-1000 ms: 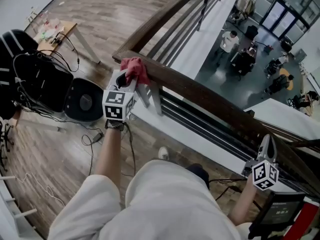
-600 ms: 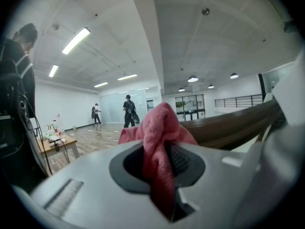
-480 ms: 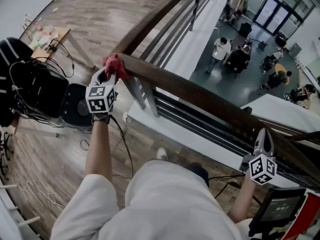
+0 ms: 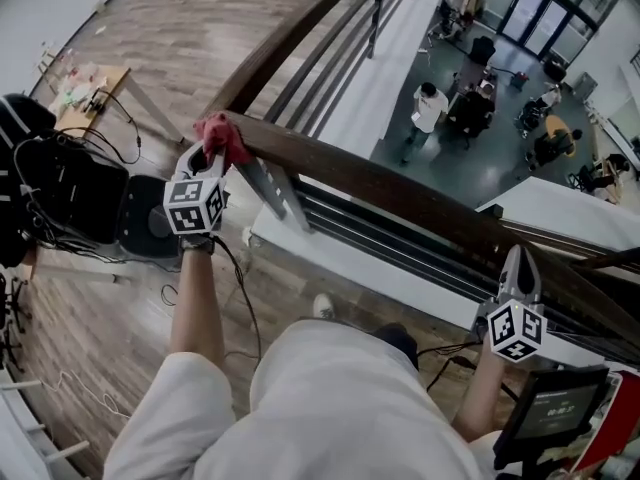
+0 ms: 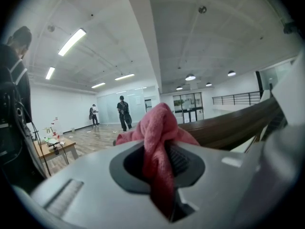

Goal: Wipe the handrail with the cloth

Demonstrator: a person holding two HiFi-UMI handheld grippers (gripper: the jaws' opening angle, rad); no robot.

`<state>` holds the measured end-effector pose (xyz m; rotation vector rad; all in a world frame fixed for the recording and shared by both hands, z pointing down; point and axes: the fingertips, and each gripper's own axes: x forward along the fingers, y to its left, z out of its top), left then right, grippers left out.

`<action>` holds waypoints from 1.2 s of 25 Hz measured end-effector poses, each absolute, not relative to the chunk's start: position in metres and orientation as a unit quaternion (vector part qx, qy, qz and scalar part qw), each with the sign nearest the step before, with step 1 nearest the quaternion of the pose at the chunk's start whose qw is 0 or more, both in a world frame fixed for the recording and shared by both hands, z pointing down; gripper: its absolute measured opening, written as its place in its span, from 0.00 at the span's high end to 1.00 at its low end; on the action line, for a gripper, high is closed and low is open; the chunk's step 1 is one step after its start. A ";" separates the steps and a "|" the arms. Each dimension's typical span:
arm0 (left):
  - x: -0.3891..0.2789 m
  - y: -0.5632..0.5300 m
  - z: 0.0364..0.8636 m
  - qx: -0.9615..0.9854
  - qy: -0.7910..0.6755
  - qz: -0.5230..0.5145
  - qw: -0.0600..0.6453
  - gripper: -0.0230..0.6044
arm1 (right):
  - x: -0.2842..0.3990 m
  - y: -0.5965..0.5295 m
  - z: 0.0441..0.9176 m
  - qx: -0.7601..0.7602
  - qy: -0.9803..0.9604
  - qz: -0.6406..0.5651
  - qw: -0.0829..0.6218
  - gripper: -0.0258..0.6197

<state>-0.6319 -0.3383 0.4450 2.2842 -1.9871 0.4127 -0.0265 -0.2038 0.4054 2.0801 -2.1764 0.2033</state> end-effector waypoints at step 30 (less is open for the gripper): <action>-0.442 -0.279 0.441 0.773 -0.613 0.155 0.059 0.85 | -0.038 -0.198 0.405 0.657 -0.745 0.101 0.054 0.96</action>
